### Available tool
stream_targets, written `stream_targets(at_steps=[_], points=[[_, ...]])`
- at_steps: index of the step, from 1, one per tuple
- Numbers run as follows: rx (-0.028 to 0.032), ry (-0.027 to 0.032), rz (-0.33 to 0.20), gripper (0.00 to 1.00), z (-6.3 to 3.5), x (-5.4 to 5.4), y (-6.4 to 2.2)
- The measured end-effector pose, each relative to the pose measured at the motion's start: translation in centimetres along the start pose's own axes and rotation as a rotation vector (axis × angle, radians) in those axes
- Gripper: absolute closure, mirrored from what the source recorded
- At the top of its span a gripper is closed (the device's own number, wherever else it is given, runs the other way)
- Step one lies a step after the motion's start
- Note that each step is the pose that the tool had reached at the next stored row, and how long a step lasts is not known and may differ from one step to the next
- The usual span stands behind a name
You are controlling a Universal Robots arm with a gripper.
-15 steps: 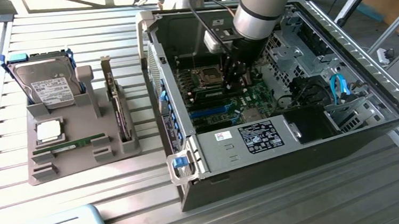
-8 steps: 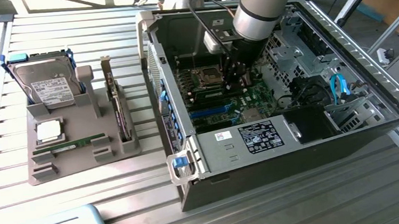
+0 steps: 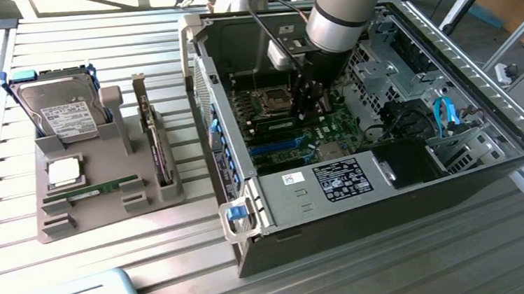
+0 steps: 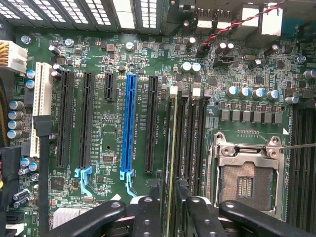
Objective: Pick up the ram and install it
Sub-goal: 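Insert the ram into the slot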
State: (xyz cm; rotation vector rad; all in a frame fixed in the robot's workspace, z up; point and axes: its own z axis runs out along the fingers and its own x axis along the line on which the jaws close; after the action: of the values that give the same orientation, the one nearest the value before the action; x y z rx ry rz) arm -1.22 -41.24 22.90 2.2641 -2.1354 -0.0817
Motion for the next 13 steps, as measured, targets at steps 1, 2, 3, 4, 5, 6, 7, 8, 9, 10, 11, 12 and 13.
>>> stream_targets(at_steps=[1, 2, 3, 4, 5, 6, 7, 8, 9, 10, 11, 12, 13], points=[[0.0003, 0.0002, 0.000, 0.73, -0.07, -0.05, 0.01], [0.0006, 0.0003, 0.000, 0.73, -0.17, -0.14, 0.01], [0.0010, 0.0004, 0.000, 0.73, -0.22, -0.29, 0.01], [0.0012, 0.0004, 0.000, 0.74, -0.24, -0.41, 0.00], [0.0012, 0.0009, 0.000, 0.81, -0.27, -0.49, 0.00], [0.0012, 0.0018, 0.000, 0.81, -0.30, -0.52, -0.01], [0.0012, 0.0039, 0.000, 0.81, -0.31, -0.53, -0.01], [0.0010, 0.0081, 0.001, 0.87, -0.34, -0.54, 0.00], [0.0006, 0.0134, 0.001, 0.87, -0.41, -0.53, 0.00], [0.0005, 0.0159, 0.001, 0.87, -0.43, -0.53, 0.00], [0.0002, 0.0196, 0.002, 0.87, -0.51, -0.53, 0.01], [0.0001, 0.0212, 0.003, 0.87, -0.60, -0.54, 0.01], [0.0002, 0.0216, 0.004, 0.87, -0.61, -0.54, 0.01]])
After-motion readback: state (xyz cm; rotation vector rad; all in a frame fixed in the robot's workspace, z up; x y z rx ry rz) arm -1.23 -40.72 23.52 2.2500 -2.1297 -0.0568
